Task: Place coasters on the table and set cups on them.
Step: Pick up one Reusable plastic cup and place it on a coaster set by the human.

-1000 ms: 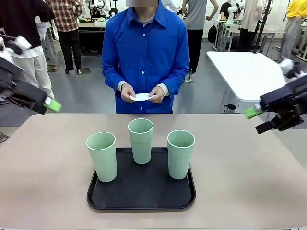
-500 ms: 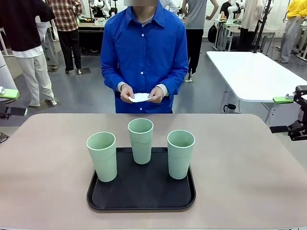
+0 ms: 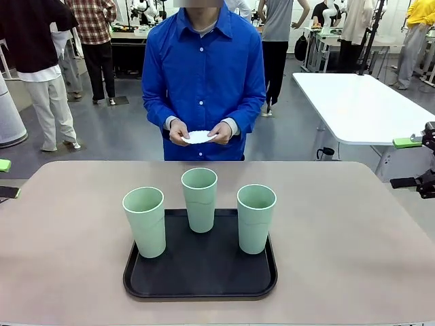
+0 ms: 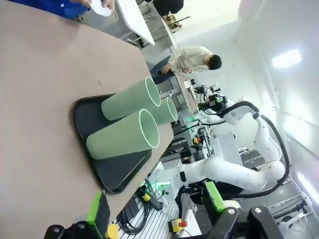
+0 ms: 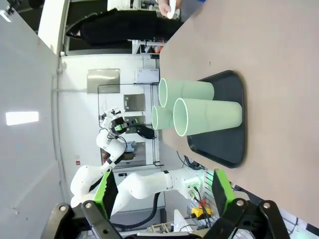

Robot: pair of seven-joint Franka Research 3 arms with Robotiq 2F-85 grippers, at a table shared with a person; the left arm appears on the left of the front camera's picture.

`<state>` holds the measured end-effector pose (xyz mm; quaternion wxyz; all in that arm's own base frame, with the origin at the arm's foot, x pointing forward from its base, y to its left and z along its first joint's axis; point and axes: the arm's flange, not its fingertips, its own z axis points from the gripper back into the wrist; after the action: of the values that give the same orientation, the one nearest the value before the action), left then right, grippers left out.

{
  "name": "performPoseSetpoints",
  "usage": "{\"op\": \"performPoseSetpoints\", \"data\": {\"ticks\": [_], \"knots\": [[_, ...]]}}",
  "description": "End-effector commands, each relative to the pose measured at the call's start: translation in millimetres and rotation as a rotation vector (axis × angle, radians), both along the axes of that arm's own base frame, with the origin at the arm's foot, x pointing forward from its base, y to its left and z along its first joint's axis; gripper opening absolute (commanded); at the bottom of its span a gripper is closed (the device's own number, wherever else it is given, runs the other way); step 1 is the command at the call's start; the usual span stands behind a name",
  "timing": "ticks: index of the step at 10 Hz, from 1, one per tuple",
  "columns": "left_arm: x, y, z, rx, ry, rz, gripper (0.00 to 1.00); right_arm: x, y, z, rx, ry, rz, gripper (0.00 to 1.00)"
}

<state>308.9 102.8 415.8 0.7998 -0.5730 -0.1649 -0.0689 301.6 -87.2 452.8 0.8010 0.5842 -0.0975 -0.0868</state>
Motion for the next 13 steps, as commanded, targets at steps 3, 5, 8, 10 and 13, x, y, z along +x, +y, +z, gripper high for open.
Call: {"op": "performPoseSetpoints", "data": {"ticks": [3, 5, 8, 10, 13], "knots": [[-5, -24, 7, 0.025, -0.033, -0.015, 1.0, 3, -3, -27, -0.084, -0.033, 0.056, 1.0], [-5, -33, 12, 0.062, -0.04, -0.041, 1.0, -3, -4, -31, -0.08, -0.031, 0.07, 1.0], [6, -18, 10, 0.034, -0.01, -0.029, 1.0, 4, -1, -25, -0.069, -0.016, 0.063, 1.0], [6, -18, 10, 0.034, -0.01, -0.029, 1.0, 4, -1, -25, -0.069, -0.016, 0.063, 1.0], [6, -18, 10, 0.034, -0.01, -0.029, 1.0, 4, -1, -25, -0.069, -0.016, 0.063, 1.0]]}}
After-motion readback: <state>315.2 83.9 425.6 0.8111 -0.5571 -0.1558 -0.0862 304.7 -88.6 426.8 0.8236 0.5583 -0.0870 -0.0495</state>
